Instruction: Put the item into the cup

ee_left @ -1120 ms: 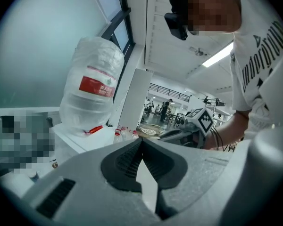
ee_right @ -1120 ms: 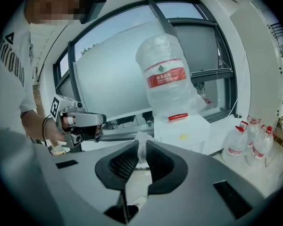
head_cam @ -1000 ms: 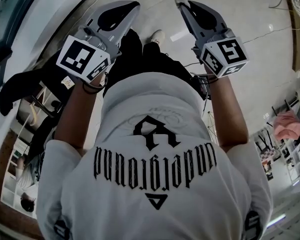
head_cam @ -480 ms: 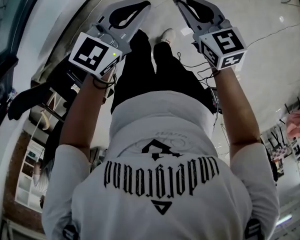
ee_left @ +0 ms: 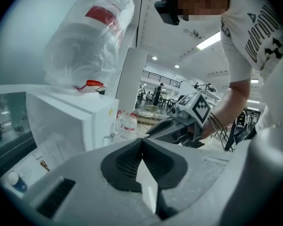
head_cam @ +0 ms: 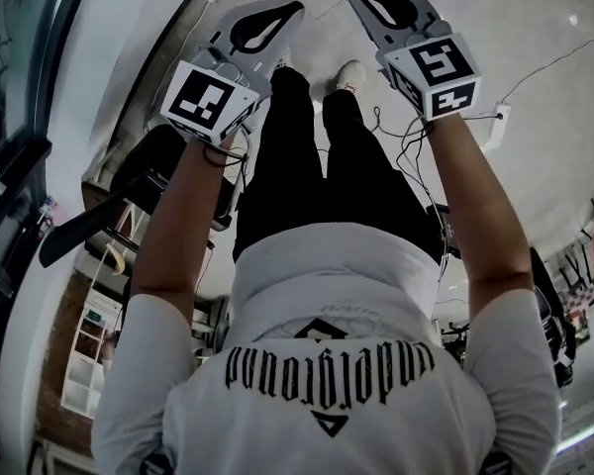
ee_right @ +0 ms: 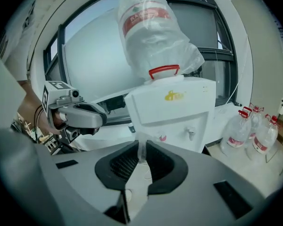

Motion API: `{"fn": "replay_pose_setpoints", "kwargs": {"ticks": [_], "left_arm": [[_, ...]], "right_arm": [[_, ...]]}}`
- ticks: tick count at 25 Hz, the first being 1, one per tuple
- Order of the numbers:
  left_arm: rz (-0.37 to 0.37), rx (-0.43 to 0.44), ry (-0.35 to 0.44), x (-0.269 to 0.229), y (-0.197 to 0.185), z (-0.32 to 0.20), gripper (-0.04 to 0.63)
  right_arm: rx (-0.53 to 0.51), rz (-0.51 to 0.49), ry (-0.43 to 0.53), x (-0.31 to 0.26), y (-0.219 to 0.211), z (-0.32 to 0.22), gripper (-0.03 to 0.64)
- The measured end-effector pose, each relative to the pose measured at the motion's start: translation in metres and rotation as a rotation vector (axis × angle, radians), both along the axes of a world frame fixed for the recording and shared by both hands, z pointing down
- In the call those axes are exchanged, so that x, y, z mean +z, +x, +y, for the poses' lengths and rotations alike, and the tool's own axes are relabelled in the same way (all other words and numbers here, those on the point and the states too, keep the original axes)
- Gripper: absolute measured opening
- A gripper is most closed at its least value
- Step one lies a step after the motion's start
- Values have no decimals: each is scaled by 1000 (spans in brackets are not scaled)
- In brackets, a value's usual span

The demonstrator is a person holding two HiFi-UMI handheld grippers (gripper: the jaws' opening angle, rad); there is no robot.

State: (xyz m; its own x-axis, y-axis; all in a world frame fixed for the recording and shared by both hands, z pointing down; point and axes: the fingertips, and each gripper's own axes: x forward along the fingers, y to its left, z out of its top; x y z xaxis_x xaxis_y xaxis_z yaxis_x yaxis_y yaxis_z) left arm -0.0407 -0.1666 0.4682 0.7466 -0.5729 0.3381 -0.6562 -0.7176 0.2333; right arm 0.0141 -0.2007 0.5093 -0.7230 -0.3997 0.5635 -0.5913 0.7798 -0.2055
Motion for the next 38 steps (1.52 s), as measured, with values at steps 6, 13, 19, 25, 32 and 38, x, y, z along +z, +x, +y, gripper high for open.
{"fn": "replay_pose_setpoints", "kwargs": {"ticks": [6, 13, 19, 25, 32, 38], "left_arm": [[-27, -13, -18, 46, -2, -20, 15], [-53, -4, -48, 95, 5, -34, 14], [-47, 5, -71, 130, 13, -40, 14], [-69, 4, -46, 149, 13, -51, 14], [-78, 0, -40, 158, 17, -58, 14], [-56, -20, -70, 165, 13, -58, 15]], "right_arm": [[24, 29, -19, 52, 4, -14, 54], [20, 29, -40, 101, -8, -26, 54], [15, 38, -36, 135, -21, -39, 54], [23, 46, -48, 163, -31, -52, 54], [25, 76, -44, 182, -40, -72, 54], [5, 101, -67, 199, -48, -81, 54]]}}
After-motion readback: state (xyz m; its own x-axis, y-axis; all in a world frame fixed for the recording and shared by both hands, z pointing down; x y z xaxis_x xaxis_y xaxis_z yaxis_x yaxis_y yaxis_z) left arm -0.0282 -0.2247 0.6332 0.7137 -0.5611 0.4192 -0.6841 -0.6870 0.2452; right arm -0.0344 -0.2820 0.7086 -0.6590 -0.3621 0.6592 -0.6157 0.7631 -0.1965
